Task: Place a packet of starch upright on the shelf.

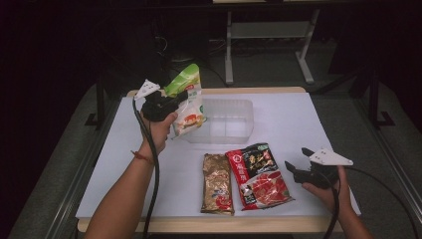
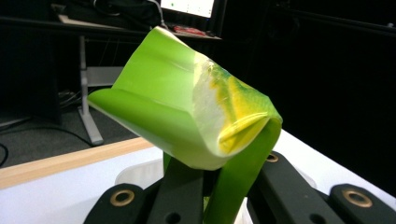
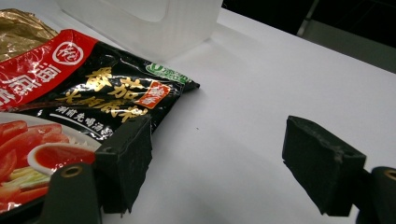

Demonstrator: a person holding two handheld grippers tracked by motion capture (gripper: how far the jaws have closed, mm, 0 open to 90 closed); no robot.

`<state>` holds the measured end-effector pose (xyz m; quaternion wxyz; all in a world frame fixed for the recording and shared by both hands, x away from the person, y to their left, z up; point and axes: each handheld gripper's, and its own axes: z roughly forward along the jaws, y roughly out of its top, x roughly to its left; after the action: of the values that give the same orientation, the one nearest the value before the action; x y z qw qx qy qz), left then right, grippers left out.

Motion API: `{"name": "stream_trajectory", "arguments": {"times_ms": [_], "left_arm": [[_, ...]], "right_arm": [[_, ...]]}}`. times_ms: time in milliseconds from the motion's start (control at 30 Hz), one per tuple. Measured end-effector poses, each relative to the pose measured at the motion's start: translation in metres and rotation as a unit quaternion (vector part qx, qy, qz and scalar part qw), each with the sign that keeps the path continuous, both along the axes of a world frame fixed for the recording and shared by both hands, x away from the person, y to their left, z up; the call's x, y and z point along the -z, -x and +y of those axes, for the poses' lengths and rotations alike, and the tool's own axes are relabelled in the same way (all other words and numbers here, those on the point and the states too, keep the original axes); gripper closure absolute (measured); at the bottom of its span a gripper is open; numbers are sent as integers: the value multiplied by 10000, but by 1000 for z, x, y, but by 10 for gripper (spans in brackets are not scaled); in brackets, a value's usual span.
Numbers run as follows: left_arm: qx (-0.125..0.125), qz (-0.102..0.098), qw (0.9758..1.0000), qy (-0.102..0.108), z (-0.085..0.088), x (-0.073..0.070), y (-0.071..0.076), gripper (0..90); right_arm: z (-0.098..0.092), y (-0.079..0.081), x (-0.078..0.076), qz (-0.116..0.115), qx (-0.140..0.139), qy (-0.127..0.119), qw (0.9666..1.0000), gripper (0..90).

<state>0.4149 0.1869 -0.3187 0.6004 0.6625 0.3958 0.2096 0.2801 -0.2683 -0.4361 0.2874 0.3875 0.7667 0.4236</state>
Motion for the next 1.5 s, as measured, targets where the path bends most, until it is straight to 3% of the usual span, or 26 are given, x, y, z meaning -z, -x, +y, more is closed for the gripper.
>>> {"name": "stream_trajectory", "arguments": {"times_ms": [167, 367, 633, 800, 967, 1000, 1267, 1500], "left_arm": [[-155, -31, 9998, -111, -13, 2, -17, 851], [-312, -86, 9992, -215, -20, 5, -26, 852], [-570, -127, 9982, -121, -25, 15, -42, 851], [-651, -55, 9978, 74, -24, 28, -48, 851], [-711, -32, 9973, 169, -25, 42, -49, 850], [-709, -100, 9972, 199, -26, 48, -47, 850], [-756, -81, 9969, 217, -30, 71, -40, 842], [-646, -21, 9979, 8, -30, 78, -36, 823]], "right_arm": [[-1, 2, 0, -4, 11, 17, 10000, 237], [-2, 3, 1, 29, -23, 27, 10000, 237], [0, 2, 2, 47, -65, 48, 10000, 237], [0, 2, 2, 62, -66, 48, 9999, 237], [0, 2, 2, 56, -84, 52, 9999, 237], [0, 2, 3, 66, -90, 57, 9999, 237], [1, 1, 4, 86, -97, 56, 9999, 237], [2, 1, 4, 80, -108, 91, 9999, 237]]}}
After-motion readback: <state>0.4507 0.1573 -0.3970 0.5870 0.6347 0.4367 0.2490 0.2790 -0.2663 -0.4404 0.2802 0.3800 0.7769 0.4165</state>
